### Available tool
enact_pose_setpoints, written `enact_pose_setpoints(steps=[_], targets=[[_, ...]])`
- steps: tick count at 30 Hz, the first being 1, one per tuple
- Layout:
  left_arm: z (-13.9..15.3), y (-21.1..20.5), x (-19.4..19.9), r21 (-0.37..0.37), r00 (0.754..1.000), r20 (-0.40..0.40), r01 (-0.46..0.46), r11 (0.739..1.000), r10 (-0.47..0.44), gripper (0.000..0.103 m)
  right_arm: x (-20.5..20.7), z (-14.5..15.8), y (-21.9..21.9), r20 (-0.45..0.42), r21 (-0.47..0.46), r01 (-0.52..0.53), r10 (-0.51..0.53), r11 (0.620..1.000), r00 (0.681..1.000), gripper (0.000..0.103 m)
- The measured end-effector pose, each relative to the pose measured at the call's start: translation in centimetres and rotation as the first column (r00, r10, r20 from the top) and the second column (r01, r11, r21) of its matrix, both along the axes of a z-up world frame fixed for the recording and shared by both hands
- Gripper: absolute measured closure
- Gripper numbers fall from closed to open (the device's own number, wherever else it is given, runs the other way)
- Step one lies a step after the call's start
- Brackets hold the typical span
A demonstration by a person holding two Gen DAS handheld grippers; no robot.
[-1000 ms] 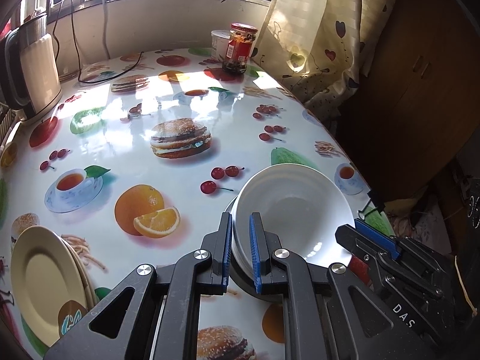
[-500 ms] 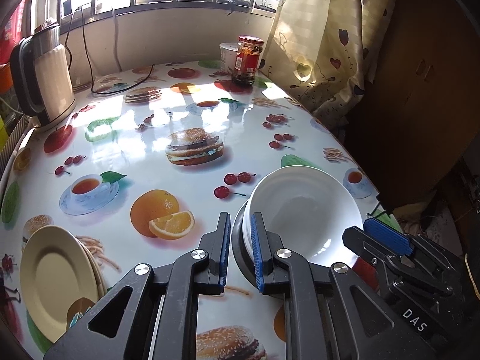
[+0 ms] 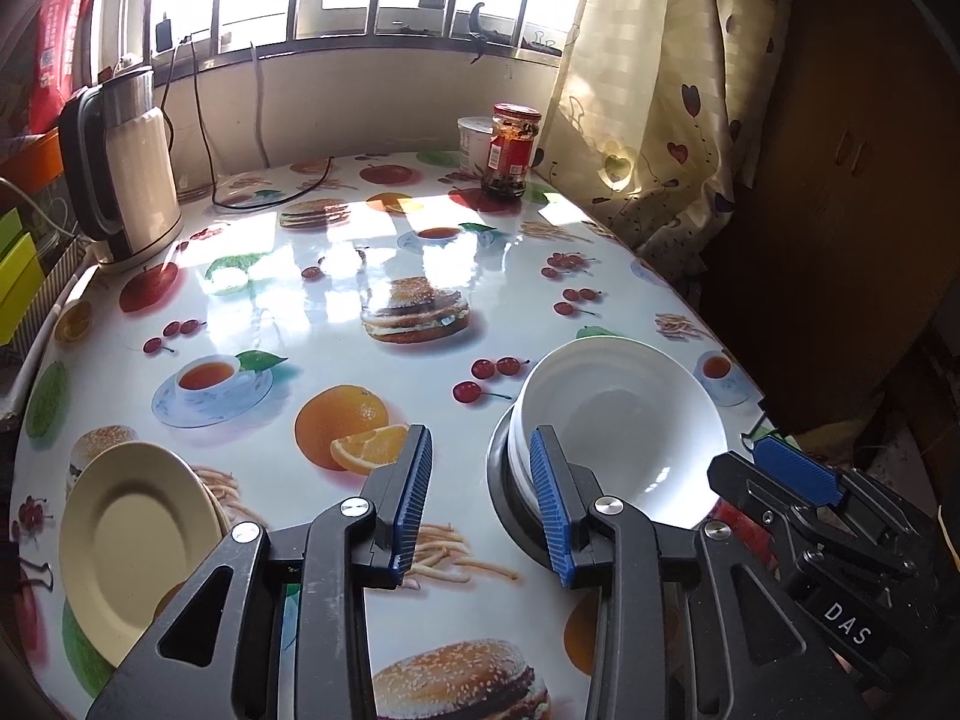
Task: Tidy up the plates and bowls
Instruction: 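Open both tools and pull them back from the bowl stack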
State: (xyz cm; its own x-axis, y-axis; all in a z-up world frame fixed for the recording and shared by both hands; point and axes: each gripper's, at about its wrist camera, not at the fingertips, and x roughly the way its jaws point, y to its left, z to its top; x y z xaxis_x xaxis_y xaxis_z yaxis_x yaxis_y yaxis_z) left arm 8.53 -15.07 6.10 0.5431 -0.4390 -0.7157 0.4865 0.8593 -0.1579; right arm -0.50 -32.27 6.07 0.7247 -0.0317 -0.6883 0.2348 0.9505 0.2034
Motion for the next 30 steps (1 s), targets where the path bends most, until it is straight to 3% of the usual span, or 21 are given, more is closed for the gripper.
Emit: enact_pose_setpoints(steps=[4, 8, 18, 30], targets=[[0.1, 0.6, -0.7, 0.003, 0.999, 0.034, -0.012, 1.0, 0.012, 0.067, -0.7, 0.0, 0.1, 0.02, -0.028, 0.011, -0.01, 1.0, 1.0, 0.057], [0.1, 1.3, -1.3, 0.001, 0.998, 0.057, -0.021, 1.0, 0.021, 0.058, -1.2, 0.0, 0.1, 0.029, -0.039, 0.01, -0.009, 0.999, 1.0, 0.057], [-0.2, 1.9, -2.6, 0.036, 0.992, 0.121, -0.034, 0.999, 0.03, 0.058, -2.7, -0.7, -0.8, 0.042, -0.03, 0.03, -0.029, 0.999, 0.999, 0.053], [-1.9, 2.3, -2.9, 0.048, 0.994, 0.103, -0.046, 0.998, 0.041, 0.058, -3.3, -2.5, -1.4, 0.022, -0.013, 0.046, -0.046, 0.999, 0.999, 0.052]])
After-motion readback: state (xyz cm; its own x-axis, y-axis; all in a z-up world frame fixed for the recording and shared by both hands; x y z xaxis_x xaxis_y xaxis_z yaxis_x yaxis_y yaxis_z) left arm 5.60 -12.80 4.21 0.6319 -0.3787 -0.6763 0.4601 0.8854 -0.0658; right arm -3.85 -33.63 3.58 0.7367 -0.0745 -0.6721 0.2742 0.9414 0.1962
